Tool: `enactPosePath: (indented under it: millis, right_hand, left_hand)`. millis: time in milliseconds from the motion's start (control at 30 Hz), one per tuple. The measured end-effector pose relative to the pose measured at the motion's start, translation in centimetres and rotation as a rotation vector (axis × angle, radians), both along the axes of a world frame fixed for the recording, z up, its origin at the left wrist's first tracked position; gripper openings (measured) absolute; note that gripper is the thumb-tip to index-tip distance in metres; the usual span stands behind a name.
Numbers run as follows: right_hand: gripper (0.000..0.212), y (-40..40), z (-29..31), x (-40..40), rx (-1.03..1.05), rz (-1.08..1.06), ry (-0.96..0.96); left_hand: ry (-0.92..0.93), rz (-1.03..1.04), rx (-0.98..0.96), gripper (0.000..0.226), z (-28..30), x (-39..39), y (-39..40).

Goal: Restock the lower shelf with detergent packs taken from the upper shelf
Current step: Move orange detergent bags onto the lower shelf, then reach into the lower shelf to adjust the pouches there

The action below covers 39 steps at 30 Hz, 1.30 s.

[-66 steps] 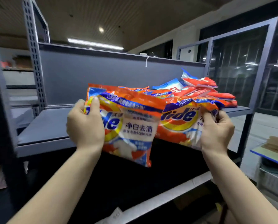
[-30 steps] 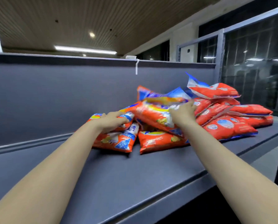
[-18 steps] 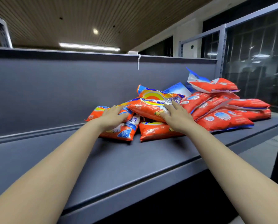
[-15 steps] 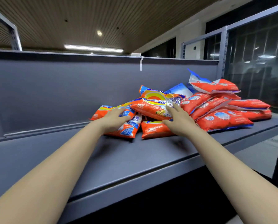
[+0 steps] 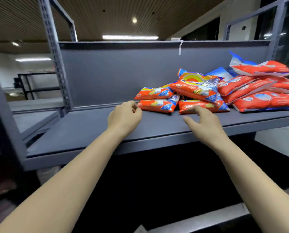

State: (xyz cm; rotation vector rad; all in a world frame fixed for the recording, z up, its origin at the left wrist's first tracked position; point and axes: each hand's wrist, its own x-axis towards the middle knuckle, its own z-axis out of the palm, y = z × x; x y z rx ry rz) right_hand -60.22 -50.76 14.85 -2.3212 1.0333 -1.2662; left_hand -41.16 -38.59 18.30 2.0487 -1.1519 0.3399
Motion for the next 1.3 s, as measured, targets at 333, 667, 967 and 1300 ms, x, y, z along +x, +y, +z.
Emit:
enactPosePath:
  millis: [333,667,967,1300]
  right_hand:
    - [0.019,12.7,-3.2,3.1,0.031,0.247,-0.131]
    - [0.018,26.7,-9.5,13.5,0.078,0.502,-0.086]
    - [0.019,36.3,-15.7,24.0,0.166,0.544,-0.021]
    - [0.035,37.3,-19.3,35.0,0.256,0.485,0.272]
  left_hand:
    - [0.007,-0.009,-0.139,0.013,-4.0,2.5,15.1]
    - [0.07,0.067,0.002,0.013,-11.5,11.8,32.7]
    - [0.183,0.222,0.316,0.02,-16.9,23.3,45.0]
    - [0.178,0.171,0.57,0.05,-21.6,32.6,48.0]
